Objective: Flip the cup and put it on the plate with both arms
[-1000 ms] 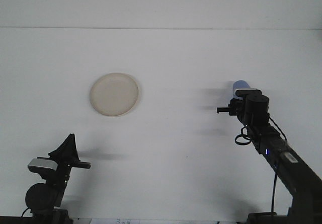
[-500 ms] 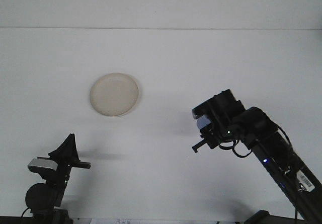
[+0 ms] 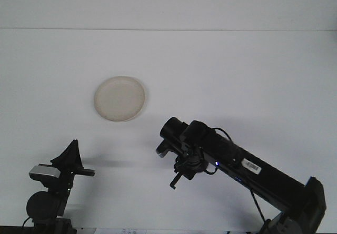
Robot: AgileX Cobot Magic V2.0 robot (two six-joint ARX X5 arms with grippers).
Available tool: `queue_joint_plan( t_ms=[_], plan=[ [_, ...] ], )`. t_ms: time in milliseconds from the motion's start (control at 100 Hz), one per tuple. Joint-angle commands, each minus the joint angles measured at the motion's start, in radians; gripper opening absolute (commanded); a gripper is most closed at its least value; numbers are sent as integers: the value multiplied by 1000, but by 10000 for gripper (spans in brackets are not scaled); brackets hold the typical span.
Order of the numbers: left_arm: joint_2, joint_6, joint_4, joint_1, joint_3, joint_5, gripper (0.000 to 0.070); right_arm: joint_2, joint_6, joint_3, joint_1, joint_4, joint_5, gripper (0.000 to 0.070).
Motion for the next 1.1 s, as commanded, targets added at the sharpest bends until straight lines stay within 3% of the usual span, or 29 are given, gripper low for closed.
queue_joint_plan(
  t_ms=[0,80,220,290,830,1090],
  plan=[
    [-1,-3,15,1,-19,3,15,42,-10,20,26,-27,0,5],
    [-1,-3,15,1,-19,3,15,67,-10,20,43,-27,0,50],
    [-1,-3,15,1,-19,3,15,83,-10,22,60,-27,0,354],
    [-1,-3,15,1,-19,3,15,83,-10,29,64,-27,0,428],
    [-1,-3,15,1,-19,3,15,42,-37,225,49,-30,1,428],
    [-1,-3,15,1,-19,3,15,-122,-56,215,-166,-29,44,428]
  ],
)
